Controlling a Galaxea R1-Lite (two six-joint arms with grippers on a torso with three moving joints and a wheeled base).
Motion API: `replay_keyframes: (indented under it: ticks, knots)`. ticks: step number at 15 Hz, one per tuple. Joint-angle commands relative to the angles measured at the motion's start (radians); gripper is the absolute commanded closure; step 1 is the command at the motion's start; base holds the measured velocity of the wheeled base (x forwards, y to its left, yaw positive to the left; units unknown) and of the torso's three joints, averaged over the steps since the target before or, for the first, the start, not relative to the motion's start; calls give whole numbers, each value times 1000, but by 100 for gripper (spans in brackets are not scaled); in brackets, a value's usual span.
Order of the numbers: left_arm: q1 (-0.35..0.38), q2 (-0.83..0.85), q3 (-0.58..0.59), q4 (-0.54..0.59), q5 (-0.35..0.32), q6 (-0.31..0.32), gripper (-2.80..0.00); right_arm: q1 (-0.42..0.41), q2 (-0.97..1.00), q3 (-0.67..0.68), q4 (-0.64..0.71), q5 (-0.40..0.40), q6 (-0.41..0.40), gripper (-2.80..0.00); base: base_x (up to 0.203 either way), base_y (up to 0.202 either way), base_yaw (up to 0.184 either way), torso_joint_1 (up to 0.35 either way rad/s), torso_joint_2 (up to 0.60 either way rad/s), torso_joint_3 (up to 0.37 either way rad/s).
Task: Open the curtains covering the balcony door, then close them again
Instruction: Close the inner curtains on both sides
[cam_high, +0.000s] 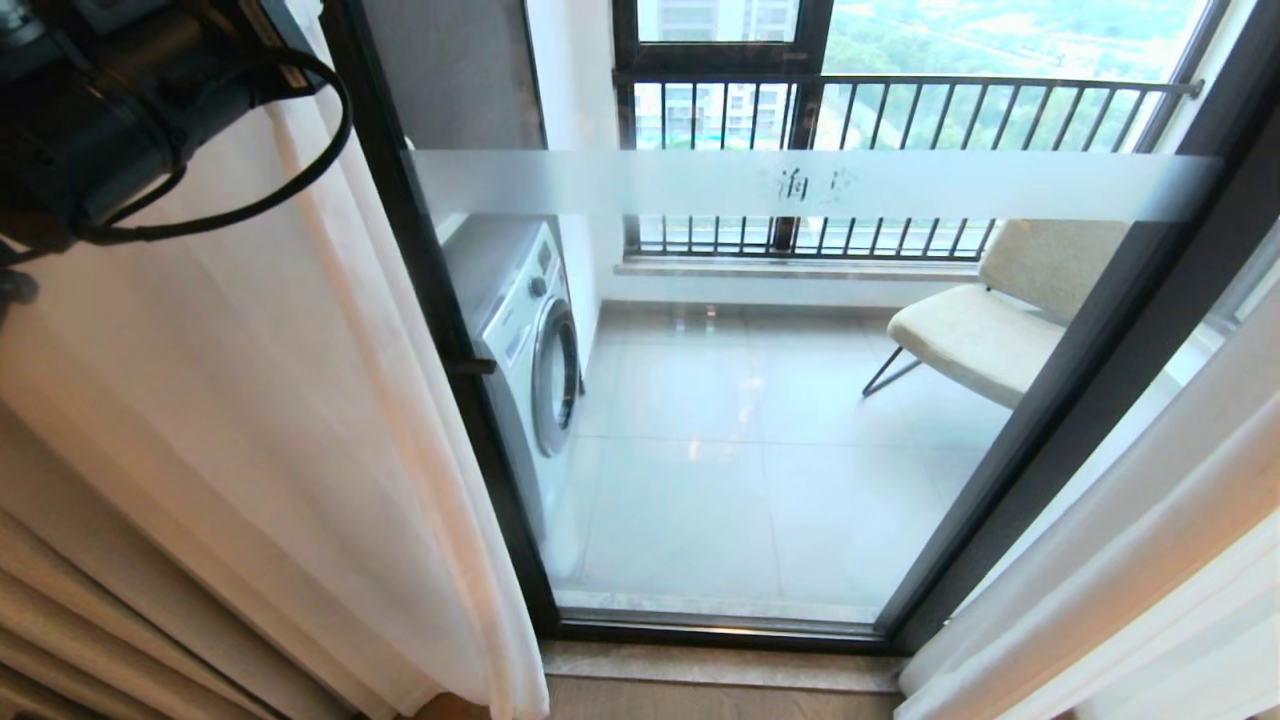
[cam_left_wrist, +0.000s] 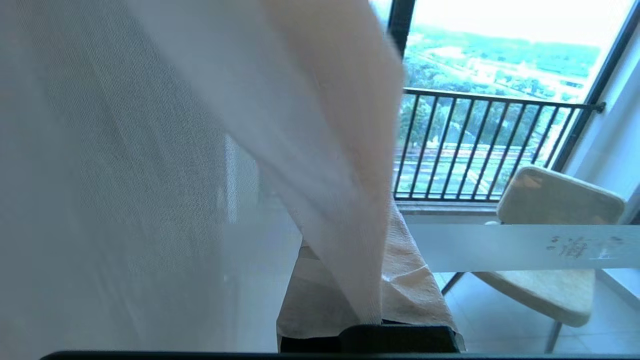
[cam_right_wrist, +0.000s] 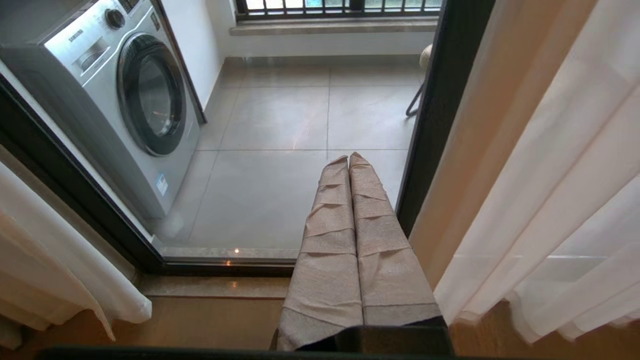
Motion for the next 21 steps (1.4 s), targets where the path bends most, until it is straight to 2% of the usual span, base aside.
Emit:
replay_keyframes:
  ticks: [1, 10, 21]
  knots:
    - [-20, -1, 1, -5, 1, -2, 0, 1, 0, 0, -1, 0, 0, 0, 0, -188, 1, 2, 6, 4]
    - [-117, -6, -3, 0, 3, -2, 0, 1, 0, 0, -1, 0, 0, 0, 0, -192, 1, 1, 2, 3]
    - [-172, -12, -10, 4, 2, -3, 0, 1, 0, 0, -1, 0, 0, 0, 0, -191, 2, 2, 3, 3]
